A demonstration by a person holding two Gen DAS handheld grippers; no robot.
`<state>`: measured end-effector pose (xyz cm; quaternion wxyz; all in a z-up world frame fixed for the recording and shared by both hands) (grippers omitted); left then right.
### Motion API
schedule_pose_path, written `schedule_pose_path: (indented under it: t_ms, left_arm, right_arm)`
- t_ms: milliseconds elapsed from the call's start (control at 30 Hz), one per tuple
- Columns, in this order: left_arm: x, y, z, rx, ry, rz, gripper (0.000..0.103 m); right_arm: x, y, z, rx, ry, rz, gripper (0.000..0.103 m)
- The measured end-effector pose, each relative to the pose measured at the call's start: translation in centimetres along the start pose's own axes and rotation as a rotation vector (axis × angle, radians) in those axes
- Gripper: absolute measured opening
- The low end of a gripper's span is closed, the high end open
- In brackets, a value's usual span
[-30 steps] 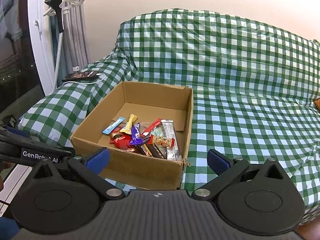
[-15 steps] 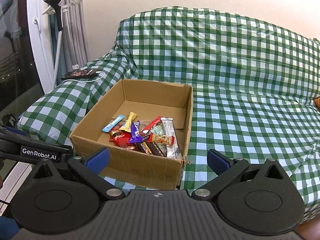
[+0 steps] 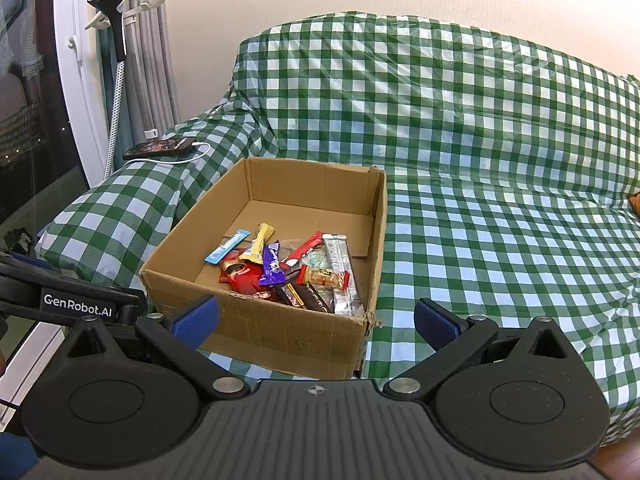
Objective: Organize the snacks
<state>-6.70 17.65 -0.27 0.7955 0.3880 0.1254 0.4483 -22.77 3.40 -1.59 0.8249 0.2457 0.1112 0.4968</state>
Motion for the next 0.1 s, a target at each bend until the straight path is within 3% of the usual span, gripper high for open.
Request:
schedule_pose_path:
  t_ms: [100]
  left_arm:
    - [-0.11,0.19,0.06,-0.016,-0.005,0.008,0.103]
  right_arm:
    - [0.07,-0.04,-0.03,0.0,0.001,0.001,0.103]
Point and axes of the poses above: each gripper's, at about its wrist camera, not at the fingertips, and y roughly against the way its jaws point, x to its left, z to its top, the point moved 3 cm from there along -y, roughly the way its jaws point, and after that the axes turned 3 degrees about -x, right-handed, at the moved point
